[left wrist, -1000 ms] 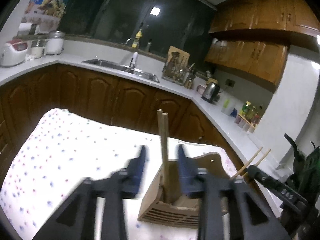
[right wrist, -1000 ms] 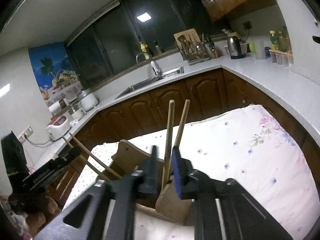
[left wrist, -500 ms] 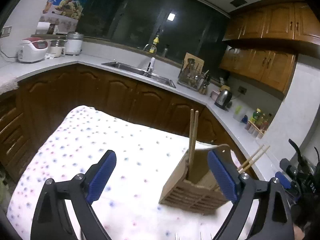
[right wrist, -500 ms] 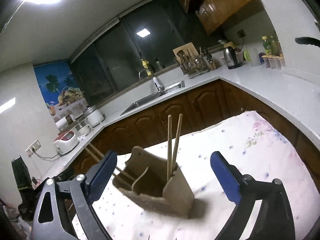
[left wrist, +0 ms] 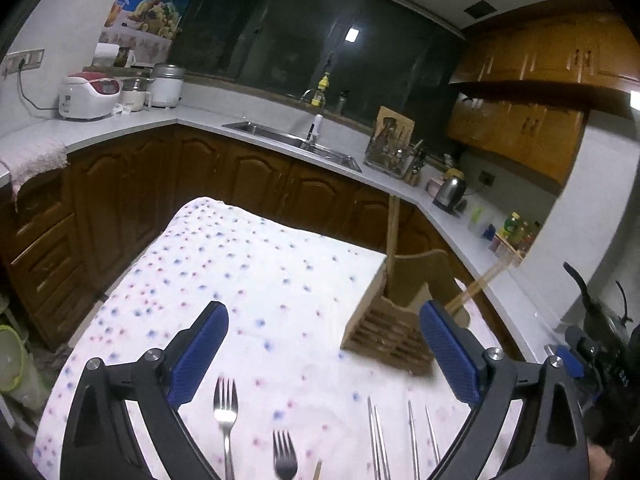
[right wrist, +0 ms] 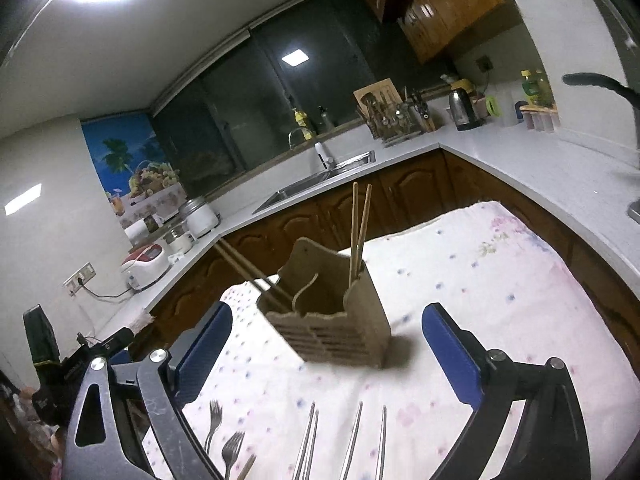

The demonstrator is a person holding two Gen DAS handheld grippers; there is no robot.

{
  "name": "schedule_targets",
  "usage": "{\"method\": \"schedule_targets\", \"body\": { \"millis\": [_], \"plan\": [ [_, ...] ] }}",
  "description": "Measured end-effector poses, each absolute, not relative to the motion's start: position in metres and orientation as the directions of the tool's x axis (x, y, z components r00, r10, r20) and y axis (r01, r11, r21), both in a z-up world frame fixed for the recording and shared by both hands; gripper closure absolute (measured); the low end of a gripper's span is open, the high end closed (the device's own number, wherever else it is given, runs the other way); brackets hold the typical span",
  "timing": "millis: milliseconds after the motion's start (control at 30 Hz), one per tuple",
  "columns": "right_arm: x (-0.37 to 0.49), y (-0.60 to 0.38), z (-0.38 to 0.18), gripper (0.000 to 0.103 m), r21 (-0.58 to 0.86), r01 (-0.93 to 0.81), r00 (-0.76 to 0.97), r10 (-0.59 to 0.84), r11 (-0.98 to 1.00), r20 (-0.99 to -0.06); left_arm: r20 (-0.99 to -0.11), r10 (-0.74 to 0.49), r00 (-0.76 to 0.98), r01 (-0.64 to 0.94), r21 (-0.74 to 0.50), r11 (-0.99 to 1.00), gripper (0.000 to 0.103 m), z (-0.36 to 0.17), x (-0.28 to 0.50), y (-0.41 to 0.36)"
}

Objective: Organize utensils
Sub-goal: 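Move both open tools back above the remaining utensils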

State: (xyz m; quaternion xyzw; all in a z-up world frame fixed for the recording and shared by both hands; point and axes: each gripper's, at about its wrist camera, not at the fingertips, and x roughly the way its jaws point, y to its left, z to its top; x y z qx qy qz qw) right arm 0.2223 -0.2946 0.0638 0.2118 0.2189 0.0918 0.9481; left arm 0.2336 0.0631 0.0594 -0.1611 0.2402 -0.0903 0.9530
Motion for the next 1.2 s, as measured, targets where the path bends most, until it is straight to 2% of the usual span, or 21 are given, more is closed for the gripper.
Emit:
{"method": "schedule_targets", "body": {
  "millis": [600,1200],
  "plan": [
    [0.137,-0.294,0.039,0.006,0.385,-0.041,0.859,0.229,0.922,-0.458,-0.498,-0.302,0.812,0.153,-0.319,0.935,0.006,0.061,0.149,0.072],
    [0.125,-0.281,0.02,0.006,0.369,-0.047,0.827,0.243,0.928,-0.507,-0.587,-0.3,0.752,0.194,-0.238,0.952,0.006,0.045,0.136,0.051]
  ]
}}
